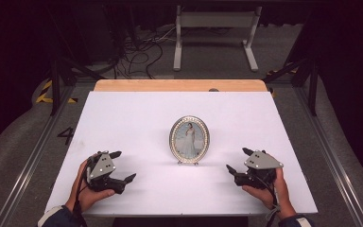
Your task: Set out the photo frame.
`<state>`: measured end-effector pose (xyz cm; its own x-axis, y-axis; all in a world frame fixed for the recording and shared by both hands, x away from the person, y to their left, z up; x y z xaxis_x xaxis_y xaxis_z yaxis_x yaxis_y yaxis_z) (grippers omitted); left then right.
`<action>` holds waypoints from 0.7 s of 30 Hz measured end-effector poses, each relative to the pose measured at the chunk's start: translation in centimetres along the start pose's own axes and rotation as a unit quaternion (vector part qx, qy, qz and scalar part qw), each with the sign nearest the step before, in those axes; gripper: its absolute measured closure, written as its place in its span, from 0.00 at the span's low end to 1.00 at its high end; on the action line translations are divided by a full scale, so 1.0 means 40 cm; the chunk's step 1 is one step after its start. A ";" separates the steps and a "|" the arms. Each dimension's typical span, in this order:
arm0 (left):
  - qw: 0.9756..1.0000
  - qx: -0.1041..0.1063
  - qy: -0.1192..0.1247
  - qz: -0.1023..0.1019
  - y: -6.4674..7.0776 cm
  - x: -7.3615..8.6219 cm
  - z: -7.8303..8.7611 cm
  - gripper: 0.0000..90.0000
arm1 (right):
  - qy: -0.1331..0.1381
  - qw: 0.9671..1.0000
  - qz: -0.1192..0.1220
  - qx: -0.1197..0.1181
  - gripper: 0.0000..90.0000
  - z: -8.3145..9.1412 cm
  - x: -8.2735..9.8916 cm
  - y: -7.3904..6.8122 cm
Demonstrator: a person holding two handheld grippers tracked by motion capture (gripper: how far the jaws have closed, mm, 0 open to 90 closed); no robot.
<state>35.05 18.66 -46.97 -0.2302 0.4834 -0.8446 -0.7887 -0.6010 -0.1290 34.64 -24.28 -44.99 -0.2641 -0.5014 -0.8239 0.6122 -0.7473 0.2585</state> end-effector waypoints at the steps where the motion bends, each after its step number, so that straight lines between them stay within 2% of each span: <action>1: 1.000 -0.002 0.001 0.002 -0.003 0.002 0.003 0.11 | 0.000 1.000 -0.001 0.000 0.24 0.002 0.003 0.003; 6: 1.000 -0.005 0.005 0.016 -0.011 0.017 0.015 0.10 | -0.001 1.000 -0.011 0.008 0.24 0.012 0.023 0.018; 11: 1.000 -0.008 0.001 0.021 -0.021 0.035 0.026 0.10 | -0.010 1.000 -0.025 0.012 0.23 0.018 0.044 0.028; 16: 0.999 -0.018 0.002 0.039 -0.036 0.057 0.047 0.09 | -0.015 0.999 -0.028 0.017 0.23 0.024 0.066 0.034; 21: 0.999 -0.027 -0.005 0.041 -0.049 0.079 0.065 0.09 | -0.017 0.999 -0.029 0.024 0.22 0.030 0.078 0.037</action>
<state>34.39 23.00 -48.03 -0.2988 0.4383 -0.8477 -0.7350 -0.6723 -0.0885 33.83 -27.47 -46.57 -0.3238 -0.4706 -0.8208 0.5593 -0.7949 0.2351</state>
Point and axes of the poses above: each handheld gripper's, and its own axes: z roughly backward along the jaws, x roughly out of its underside, y roughly to its right, the point moved 5 cm from there along -z, roughly forward along the jaws, and after that the axes turned 2 degrees about y, right-handed, at the moved point
